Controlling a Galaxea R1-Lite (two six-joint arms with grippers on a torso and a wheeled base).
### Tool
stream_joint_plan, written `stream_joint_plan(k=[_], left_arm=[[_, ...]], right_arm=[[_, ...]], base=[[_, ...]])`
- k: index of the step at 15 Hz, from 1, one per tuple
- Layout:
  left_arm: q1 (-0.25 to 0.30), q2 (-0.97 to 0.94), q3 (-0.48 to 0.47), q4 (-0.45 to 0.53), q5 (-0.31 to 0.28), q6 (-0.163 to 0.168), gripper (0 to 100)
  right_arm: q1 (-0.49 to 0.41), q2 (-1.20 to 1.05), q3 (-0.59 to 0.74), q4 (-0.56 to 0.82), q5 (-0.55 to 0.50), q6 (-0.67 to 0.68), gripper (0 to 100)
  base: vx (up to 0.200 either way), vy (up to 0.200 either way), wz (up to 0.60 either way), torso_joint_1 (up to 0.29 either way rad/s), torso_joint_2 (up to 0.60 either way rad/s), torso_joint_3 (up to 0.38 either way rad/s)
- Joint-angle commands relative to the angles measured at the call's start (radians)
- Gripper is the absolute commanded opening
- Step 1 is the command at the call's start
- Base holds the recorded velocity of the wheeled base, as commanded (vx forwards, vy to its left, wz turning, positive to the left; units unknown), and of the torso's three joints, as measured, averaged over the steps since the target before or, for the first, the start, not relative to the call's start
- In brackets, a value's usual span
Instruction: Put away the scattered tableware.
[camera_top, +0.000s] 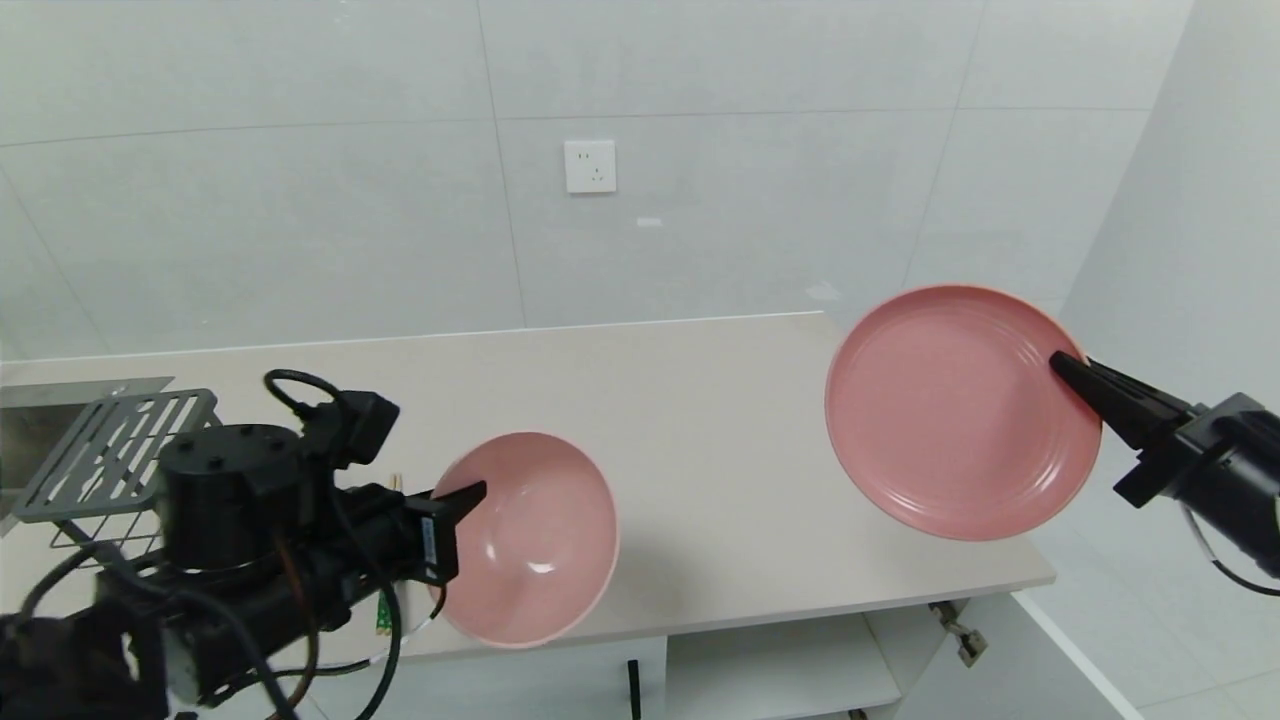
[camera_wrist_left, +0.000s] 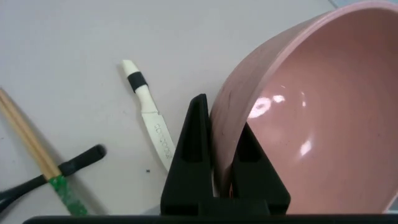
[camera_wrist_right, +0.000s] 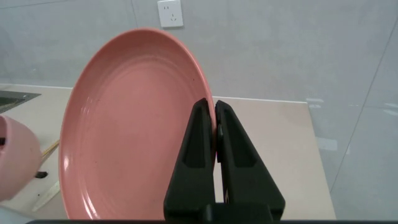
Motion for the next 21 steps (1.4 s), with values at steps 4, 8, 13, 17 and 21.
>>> stream_joint_plan(k=[4, 8, 13, 17, 21], left_arm=[[0.102, -0.459, 0.171, 0.006, -0.012, 0.001, 0], [0.107, -0.513, 0.194, 0.014, -0.049, -0.003, 0], [0.113, -0.424, 0.114, 0.022, -0.172, -0.118, 0], [0.125, -0.425, 0.068, 0.013, -0.170, -0.103, 0], [0.153, -0.418, 0.151, -0.046, -0.163, 0.080, 0]], right_arm=[[0.005, -0.036, 0.025, -0.001, 0.002, 0.001, 0], [0.011, -0.031, 0.013, -0.001, 0.005, -0.002, 0], [0.014, -0.036, -0.024, -0.003, 0.006, 0.012, 0], [0.043, -0.036, -0.008, -0.003, 0.008, 0.034, 0], [0.145, -0.066, 0.009, -0.003, 0.008, 0.110, 0]], base=[[0.000, 0.000, 0.00, 0.000, 0.00, 0.000], [0.000, 0.000, 0.00, 0.000, 0.00, 0.000], [0.000, 0.000, 0.00, 0.000, 0.00, 0.000], [0.000, 0.000, 0.00, 0.000, 0.00, 0.000], [0.000, 0.000, 0.00, 0.000, 0.00, 0.000]])
